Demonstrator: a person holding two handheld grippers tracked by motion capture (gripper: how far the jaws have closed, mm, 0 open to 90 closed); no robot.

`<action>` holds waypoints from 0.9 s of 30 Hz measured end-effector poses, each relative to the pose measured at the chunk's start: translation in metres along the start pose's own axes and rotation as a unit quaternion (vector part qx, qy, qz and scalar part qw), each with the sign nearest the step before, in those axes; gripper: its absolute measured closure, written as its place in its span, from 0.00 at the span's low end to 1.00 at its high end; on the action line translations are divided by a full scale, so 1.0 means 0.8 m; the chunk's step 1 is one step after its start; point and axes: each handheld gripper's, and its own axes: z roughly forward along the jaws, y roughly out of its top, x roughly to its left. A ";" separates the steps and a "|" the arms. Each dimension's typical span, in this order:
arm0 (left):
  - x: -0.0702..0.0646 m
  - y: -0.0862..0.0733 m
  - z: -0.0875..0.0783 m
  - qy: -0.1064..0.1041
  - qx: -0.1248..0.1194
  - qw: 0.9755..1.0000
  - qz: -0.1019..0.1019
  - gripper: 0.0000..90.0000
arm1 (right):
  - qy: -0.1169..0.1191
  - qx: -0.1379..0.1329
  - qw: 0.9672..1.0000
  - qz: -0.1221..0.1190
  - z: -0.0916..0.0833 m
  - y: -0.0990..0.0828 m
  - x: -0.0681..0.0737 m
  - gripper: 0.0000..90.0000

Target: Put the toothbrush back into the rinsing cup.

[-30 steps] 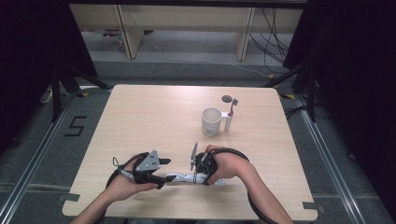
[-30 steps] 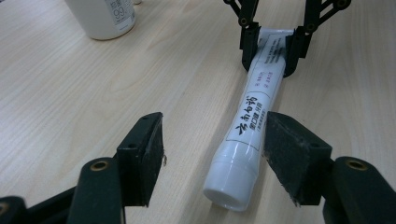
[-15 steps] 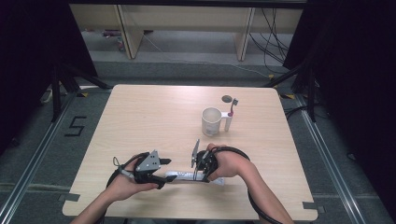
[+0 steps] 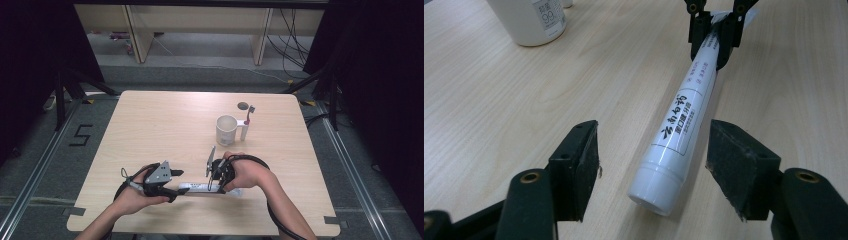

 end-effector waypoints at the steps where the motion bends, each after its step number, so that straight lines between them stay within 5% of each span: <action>1: 0.000 0.001 0.000 0.002 0.000 1.000 0.004 0.41 | 0.000 0.000 1.000 -0.001 -0.003 0.000 0.001 0.87; 14: -0.003 0.010 -0.001 0.002 -0.017 1.000 0.008 0.41 | 0.006 0.006 1.000 0.012 -0.025 -0.007 0.003 0.88; 23: -0.003 0.011 -0.002 -0.002 -0.017 1.000 0.011 0.41 | 0.021 0.043 0.999 0.007 -0.039 -0.004 0.001 0.88; 27: -0.006 0.015 -0.002 -0.012 -0.022 1.000 0.010 0.41 | 0.022 0.048 0.998 0.024 -0.049 -0.001 0.002 0.88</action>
